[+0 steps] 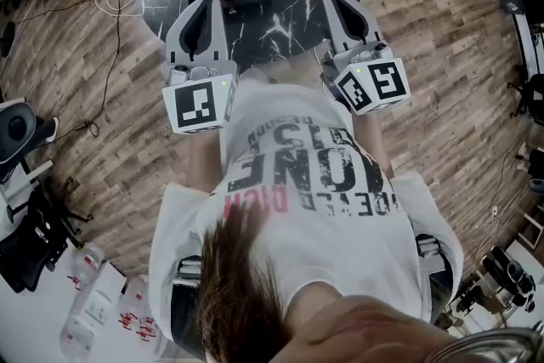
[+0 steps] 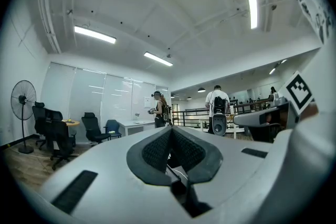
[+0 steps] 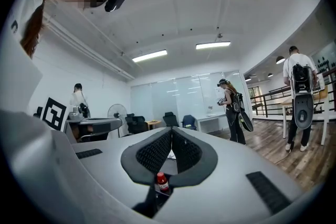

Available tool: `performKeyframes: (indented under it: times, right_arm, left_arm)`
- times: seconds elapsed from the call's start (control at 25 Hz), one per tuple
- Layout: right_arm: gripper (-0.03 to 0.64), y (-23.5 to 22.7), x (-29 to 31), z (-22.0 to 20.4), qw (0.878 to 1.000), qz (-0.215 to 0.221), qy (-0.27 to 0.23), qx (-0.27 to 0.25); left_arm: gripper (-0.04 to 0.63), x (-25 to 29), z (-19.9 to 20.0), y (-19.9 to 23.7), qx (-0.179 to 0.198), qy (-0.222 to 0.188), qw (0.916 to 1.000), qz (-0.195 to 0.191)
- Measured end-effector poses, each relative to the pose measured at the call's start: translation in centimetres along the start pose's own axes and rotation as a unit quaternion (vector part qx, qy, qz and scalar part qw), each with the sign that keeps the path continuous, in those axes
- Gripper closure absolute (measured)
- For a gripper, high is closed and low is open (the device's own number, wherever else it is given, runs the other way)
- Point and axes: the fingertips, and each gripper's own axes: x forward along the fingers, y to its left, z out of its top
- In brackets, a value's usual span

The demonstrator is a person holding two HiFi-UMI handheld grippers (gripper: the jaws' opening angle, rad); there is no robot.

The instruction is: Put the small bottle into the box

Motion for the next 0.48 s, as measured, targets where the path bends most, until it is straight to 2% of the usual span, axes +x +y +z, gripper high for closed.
performKeyframes:
  times: [0.24, 0.48]
  right_arm:
    - [0.614, 0.8, -0.6, -0.7, 1.000, 0.010, 0.017, -0.024]
    - [0.614, 1.1, -1.1, -1.5, 0.999, 0.013, 0.030, -0.023]
  left_arm:
    - [0.592, -1.1, -0.8, -0.4, -0.004, 0.007, 1.0000, 0.001]
    - [0.592, -2.1, -1.4, -0.3, -0.010, 0.013, 0.9998, 0.007]
